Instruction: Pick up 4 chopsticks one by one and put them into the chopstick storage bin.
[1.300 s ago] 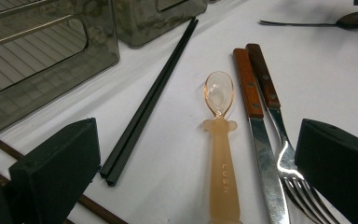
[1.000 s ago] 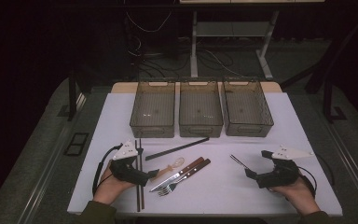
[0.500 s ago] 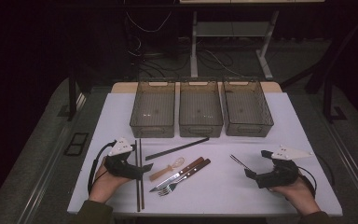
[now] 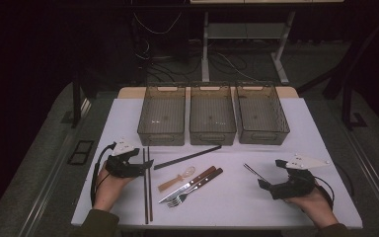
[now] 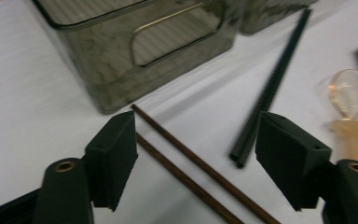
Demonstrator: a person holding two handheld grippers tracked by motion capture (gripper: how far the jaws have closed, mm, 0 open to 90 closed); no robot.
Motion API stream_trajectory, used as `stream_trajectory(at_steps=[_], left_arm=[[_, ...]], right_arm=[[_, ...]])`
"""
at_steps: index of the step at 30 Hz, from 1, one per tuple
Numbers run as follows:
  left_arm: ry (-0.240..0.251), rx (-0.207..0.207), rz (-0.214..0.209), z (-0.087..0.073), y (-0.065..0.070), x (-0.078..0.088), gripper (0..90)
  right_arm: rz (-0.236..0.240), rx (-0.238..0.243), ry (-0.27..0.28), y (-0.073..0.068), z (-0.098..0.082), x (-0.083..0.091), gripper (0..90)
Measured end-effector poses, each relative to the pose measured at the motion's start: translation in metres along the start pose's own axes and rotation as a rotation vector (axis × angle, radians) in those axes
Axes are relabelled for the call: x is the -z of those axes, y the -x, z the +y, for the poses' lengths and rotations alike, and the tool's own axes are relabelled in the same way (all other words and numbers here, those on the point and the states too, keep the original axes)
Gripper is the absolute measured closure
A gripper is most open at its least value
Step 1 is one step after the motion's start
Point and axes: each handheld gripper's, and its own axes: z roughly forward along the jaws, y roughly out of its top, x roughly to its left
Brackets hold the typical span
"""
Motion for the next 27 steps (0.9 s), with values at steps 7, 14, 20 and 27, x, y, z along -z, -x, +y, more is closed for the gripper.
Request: stream_trajectory(at_steps=[7,14,20,27], left_arm=[[-0.035,0.024,0.056,0.002,-0.009,-0.009,40.4],[-0.060,0.054,0.077,0.007,-0.016,-0.023,46.6],[-0.074,0.074,0.100,0.011,-0.018,-0.033,50.0],[-0.101,0.081,0.116,0.010,-0.018,-0.038,51.3]], right_arm=[[0.000,0.001,-0.003,0.000,0.000,-0.001,0.9],[-0.002,0.004,-0.007,-0.001,0.000,-0.001,0.9],[-0.001,0.007,-0.011,0.000,0.000,-0.002,0.9],[0.001,0.007,-0.012,0.000,0.000,-0.002,0.9]])
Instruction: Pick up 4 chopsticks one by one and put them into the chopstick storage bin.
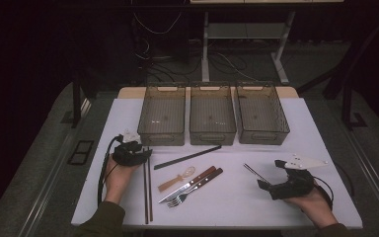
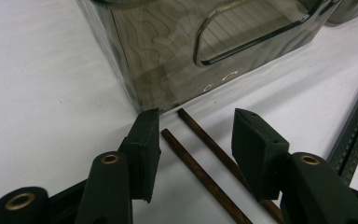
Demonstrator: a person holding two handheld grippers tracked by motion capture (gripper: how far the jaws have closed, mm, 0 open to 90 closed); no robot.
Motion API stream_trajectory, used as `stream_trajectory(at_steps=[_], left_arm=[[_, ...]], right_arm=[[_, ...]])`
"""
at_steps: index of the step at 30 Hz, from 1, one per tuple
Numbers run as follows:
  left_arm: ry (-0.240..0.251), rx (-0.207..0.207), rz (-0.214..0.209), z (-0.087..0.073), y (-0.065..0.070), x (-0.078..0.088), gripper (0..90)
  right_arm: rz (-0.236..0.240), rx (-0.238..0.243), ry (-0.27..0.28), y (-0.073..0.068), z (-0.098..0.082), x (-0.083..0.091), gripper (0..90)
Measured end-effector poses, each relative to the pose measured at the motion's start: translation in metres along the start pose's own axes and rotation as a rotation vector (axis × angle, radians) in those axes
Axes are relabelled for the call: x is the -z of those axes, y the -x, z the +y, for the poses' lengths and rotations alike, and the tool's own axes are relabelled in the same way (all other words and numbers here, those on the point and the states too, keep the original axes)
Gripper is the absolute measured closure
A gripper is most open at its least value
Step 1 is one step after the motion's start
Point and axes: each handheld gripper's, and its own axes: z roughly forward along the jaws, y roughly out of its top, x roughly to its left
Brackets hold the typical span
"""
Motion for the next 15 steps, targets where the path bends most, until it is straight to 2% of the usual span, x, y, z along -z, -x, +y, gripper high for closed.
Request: stream_trajectory(at_steps=[7,15], left_arm=[[-0.028,-0.010,-0.003,-0.0005,0.0018,-0.0027,55.1],[-0.032,-0.016,-0.003,0.0000,0.0034,-0.0046,58.7]], right_arm=[[-0.001,-0.001,0.002,0.0001,0.0000,0.0001,0.9],[-0.001,-0.002,0.002,0.0001,0.0000,0.0000,0.9]])
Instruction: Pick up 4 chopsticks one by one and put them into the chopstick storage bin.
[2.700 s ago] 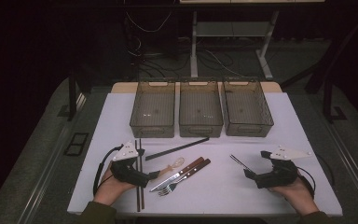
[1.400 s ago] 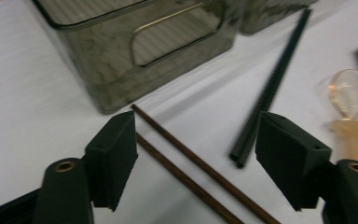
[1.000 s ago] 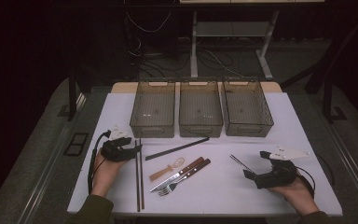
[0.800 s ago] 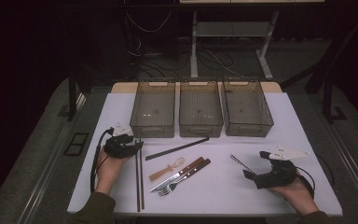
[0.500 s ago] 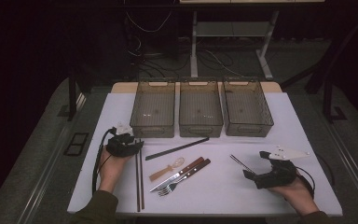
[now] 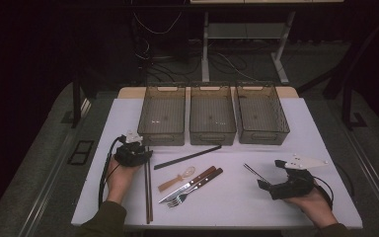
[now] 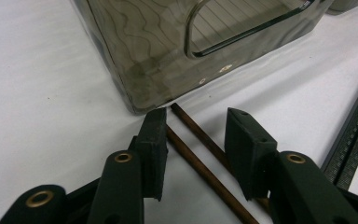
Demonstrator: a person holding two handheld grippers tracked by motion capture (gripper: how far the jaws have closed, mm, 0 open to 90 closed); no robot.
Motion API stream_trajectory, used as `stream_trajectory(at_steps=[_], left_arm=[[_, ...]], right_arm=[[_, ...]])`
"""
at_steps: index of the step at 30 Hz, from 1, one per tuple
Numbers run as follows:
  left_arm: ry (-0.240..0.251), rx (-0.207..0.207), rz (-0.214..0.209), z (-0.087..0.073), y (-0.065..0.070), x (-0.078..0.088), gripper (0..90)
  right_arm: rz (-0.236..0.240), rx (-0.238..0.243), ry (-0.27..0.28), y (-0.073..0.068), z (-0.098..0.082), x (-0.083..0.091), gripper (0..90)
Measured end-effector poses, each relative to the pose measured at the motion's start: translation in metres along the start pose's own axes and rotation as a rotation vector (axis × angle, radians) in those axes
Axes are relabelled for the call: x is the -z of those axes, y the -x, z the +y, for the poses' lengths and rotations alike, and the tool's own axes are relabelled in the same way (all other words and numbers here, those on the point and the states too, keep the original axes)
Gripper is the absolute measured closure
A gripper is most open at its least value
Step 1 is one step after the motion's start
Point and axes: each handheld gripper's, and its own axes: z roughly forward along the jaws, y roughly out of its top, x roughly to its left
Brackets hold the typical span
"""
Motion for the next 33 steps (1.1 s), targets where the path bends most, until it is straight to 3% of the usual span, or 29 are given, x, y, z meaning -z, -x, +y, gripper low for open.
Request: stream_trajectory(at_steps=[12,23,33], left_arm=[[-0.007,-0.009,-0.011,0.0016,0.0012,-0.0007,67.9],[-0.013,-0.029,-0.011,0.0023,0.0019,-0.0004,69.5],[-0.015,-0.035,-0.037,0.0027,-0.0013,0.0002,72.7]], right_arm=[[0.000,-0.003,0.002,0.0002,0.0000,0.0004,0.9],[0.003,-0.001,0.001,-0.0001,0.0001,0.0003,0.9],[0.005,-0.004,0.000,-0.0006,0.0002,0.0006,0.9]])
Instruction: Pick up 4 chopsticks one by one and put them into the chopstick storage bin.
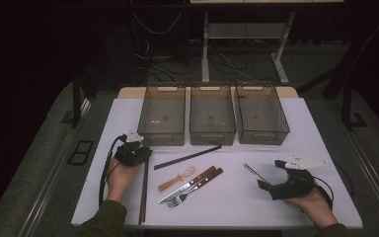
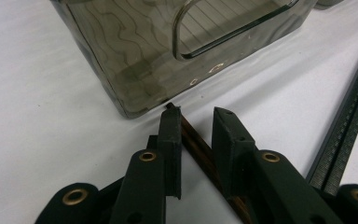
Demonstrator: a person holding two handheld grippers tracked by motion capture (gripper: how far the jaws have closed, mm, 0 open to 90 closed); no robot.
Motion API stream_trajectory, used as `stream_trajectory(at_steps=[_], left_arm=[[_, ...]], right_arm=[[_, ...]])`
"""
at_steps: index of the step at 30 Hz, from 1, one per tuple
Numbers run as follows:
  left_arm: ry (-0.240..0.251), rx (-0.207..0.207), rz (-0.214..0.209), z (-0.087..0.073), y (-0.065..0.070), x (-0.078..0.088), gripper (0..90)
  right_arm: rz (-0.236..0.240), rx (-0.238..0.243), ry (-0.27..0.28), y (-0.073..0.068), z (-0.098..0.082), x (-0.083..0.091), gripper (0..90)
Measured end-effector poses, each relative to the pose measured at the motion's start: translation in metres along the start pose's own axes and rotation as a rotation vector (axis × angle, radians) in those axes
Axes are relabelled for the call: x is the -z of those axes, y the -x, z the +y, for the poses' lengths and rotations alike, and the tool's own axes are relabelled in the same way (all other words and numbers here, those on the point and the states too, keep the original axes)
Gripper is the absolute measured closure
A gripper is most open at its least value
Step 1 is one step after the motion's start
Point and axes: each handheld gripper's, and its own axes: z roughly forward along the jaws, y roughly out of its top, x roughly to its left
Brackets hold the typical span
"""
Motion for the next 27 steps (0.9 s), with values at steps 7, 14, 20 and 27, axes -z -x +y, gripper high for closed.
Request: stream_trajectory(at_steps=[7,14,20,27], left_arm=[[0.005,-0.008,-0.023,-0.0007,-0.0030,0.0005,74.6],[0.008,-0.020,-0.038,-0.0004,-0.0048,0.0009,76.6],[0.007,-0.028,-0.060,0.0001,-0.0047,0.0003,77.0],[0.014,-0.072,-0.118,0.0025,0.0004,-0.0033,77.1]], right_arm=[[0.003,0.002,-0.002,-0.0002,0.0000,-0.0003,0.9],[0.004,0.001,-0.002,-0.0003,0.0001,-0.0008,0.9],[0.005,0.000,-0.002,-0.0004,0.0001,-0.0009,0.9],[0.006,-0.001,-0.003,-0.0006,0.0002,-0.0009,0.9]])
